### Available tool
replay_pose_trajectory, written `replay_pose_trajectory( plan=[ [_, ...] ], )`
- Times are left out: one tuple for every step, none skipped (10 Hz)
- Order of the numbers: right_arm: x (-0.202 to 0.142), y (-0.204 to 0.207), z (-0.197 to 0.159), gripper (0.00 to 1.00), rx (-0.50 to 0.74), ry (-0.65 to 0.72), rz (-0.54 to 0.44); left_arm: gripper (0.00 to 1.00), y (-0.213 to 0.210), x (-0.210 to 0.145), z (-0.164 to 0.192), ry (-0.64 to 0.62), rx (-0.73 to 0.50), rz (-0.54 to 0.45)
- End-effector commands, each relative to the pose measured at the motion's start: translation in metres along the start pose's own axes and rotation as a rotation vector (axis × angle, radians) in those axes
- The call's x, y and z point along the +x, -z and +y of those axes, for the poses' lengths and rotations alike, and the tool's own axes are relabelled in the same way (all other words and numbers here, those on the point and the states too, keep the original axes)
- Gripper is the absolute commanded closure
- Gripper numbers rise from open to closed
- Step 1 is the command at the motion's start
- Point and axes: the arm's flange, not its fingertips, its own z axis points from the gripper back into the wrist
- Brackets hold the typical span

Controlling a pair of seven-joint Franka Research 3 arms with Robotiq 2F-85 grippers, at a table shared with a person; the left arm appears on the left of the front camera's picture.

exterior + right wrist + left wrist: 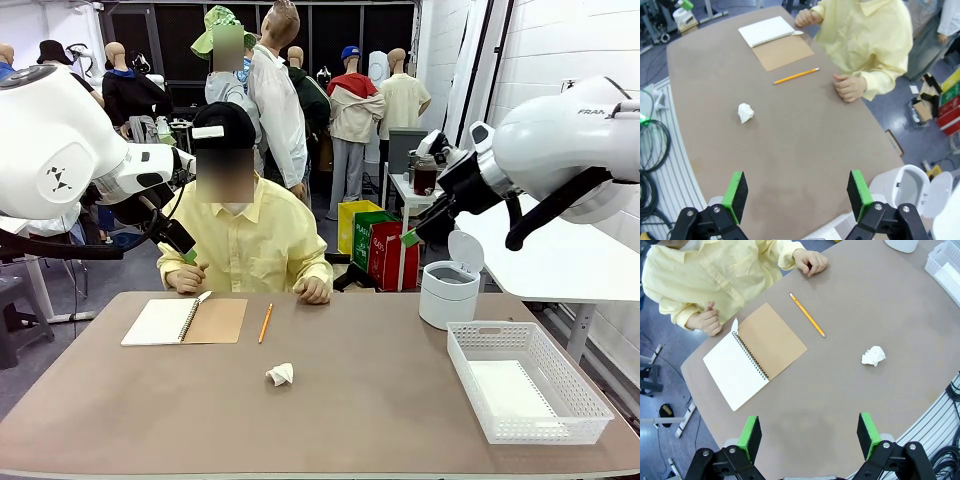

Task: Sort the paper based on its condition.
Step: If a person hands you a paper, place it in the Organizing basket , and if it's crumpled, put it in the Trash can.

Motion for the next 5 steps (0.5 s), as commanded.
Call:
replay_pose_trajectory(
  plan=[
    [0.018, 0.022, -0.003, 0.0, 0.046, -0.073, 0.053, 0.0, -0.001, 0.0, 0.001, -0.005, 0.001, 0.0],
    [0.026, 0.036, -0.002, 0.0, 0.063, -0.097, 0.082, 0.0, -0.001, 0.0, 0.001, -0.005, 0.001, 0.0],
    [0.033, 0.05, 0.001, 0.0, 0.091, -0.125, 0.09, 0.0, -0.001, 0.0, 0.001, -0.005, 0.001, 0.0],
    [0.04, 0.068, 0.007, 0.0, 0.122, -0.159, 0.111, 0.0, -0.001, 0.0, 0.001, -0.005, 0.001, 0.0],
    [0.045, 0.084, 0.011, 0.0, 0.141, -0.19, 0.136, 0.0, -0.001, 0.0, 0.001, -0.005, 0.001, 0.0]
  ],
)
